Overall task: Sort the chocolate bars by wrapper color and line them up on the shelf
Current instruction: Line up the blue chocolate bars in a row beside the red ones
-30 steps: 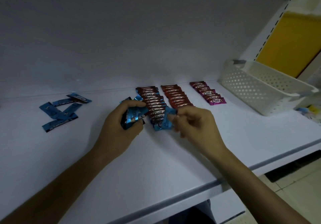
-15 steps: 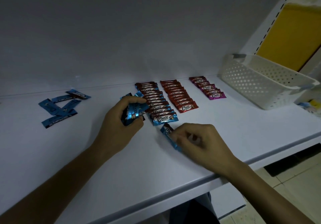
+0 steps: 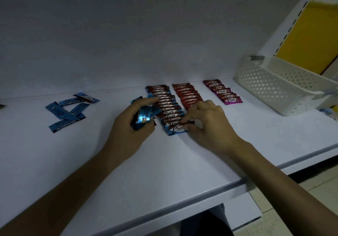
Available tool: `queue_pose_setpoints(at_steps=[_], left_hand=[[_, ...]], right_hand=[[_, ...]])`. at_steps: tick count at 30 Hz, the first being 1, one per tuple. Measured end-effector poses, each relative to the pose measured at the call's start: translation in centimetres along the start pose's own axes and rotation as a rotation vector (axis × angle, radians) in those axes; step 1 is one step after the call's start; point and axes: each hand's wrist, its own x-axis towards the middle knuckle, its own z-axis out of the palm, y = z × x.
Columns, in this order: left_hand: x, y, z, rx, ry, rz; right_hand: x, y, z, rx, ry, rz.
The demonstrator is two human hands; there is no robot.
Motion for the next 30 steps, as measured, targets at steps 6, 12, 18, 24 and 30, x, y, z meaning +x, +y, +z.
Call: queue_pose_setpoints(at_steps=[6, 12, 18, 24, 30], left_hand=[[0.1, 0.1, 0.2, -0.002, -0.003, 0.013], [0.3, 0.4, -0.3, 0.087, 0.029, 0.041], [0.7, 0.4, -1.0, 0.020, 0.069, -0.009], [0.9, 1.3, -1.0, -0.221, 0.069, -0.171], [1.3, 1.1, -1.4, -0.266, 0.101, -0.286]], right_hand=[[0.4, -1.5, -0.4, 0.138, 0.039, 0.028], [3.0, -7.1, -0.4, 0.783, -0.097, 0.185], [5.0, -8.4, 0.2, 0.937, -0.085, 0.278], [5.9, -8.8, 0.7, 0.994, -0.038, 0.342], [6.4, -8.7, 0.5, 1.137, 0.010, 0.483]])
